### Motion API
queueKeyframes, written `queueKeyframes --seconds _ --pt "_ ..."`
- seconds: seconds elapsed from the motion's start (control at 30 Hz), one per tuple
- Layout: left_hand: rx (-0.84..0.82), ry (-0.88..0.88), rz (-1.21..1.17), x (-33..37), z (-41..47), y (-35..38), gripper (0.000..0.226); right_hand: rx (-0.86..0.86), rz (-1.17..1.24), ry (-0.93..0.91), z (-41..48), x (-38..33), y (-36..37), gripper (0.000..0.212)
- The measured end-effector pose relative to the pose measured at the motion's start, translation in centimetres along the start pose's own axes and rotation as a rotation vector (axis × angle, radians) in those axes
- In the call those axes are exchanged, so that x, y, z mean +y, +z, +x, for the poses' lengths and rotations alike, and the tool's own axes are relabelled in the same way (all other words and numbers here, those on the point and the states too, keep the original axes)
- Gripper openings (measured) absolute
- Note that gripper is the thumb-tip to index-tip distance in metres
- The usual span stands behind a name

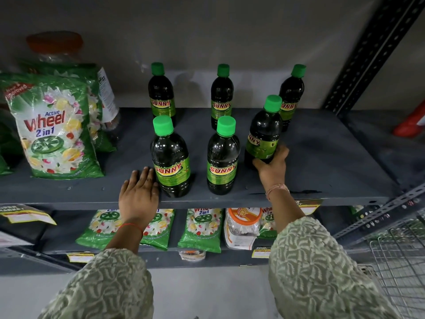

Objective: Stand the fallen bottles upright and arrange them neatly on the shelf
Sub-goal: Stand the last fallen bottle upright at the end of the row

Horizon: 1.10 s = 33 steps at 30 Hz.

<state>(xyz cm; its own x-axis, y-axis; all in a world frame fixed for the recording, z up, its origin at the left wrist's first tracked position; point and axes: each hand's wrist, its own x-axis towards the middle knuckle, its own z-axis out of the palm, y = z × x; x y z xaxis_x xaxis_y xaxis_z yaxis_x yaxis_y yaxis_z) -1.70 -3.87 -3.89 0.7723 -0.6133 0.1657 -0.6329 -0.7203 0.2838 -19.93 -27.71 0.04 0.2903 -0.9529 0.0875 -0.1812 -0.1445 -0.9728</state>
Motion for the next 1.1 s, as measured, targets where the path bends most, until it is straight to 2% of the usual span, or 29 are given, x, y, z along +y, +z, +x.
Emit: queueKeyframes --seconds 0.1,0.27,0.33,0.37,0.43,0.5,0.53,0.63,0.73,0.9,1.0,1.1 --pt "-0.003 -0.003 0.000 0.1 0.0 0.0 0.074 0.044 -0.064 -0.045 0.2 -0.4 0.1 0.091" --pt "-0.009 -0.002 -0.010 0.1 -0.1 -0.1 0.065 -0.097 -0.080 -0.008 1.2 0.1 -1.2 0.062" --pt "-0.010 0.000 -0.011 0.1 -0.1 -0.2 0.062 -0.197 -0.108 -0.003 1.8 0.3 -2.0 0.058" --pt "-0.011 -0.001 -0.010 0.2 -0.1 -0.2 0.062 -0.247 -0.127 0.006 1.9 0.1 -2.2 0.061" --pt "-0.014 -0.004 -0.005 0.2 -0.1 -0.2 0.061 -0.290 -0.147 0.001 2.0 -0.1 -2.3 0.083" --pt "-0.016 -0.006 0.000 0.1 -0.1 -0.1 0.061 -0.242 -0.210 -0.025 2.1 0.1 -1.7 0.106" --pt "-0.019 -0.008 0.002 0.1 -0.1 -0.2 0.061 -0.186 -0.262 -0.033 1.9 0.1 -1.4 0.107" --pt "-0.025 -0.006 0.010 0.0 0.0 -0.1 0.062 -0.077 -0.214 -0.016 1.4 0.2 -0.9 0.083" --pt "-0.023 -0.002 0.002 0.0 0.0 -0.1 0.061 -0.101 -0.188 -0.001 1.3 0.6 -1.3 0.062" --pt "-0.029 -0.002 0.003 0.1 0.0 -0.3 0.061 -0.222 -0.234 -0.073 1.4 0.4 -1.8 0.068" --pt "-0.028 -0.004 0.003 0.2 -0.1 -0.4 0.061 -0.213 -0.172 -0.052 1.3 -0.1 -1.6 0.080" --pt "-0.042 0.000 0.009 0.2 -0.1 -0.5 0.062 -0.181 -0.204 -0.032 1.0 -0.6 -1.1 0.074"
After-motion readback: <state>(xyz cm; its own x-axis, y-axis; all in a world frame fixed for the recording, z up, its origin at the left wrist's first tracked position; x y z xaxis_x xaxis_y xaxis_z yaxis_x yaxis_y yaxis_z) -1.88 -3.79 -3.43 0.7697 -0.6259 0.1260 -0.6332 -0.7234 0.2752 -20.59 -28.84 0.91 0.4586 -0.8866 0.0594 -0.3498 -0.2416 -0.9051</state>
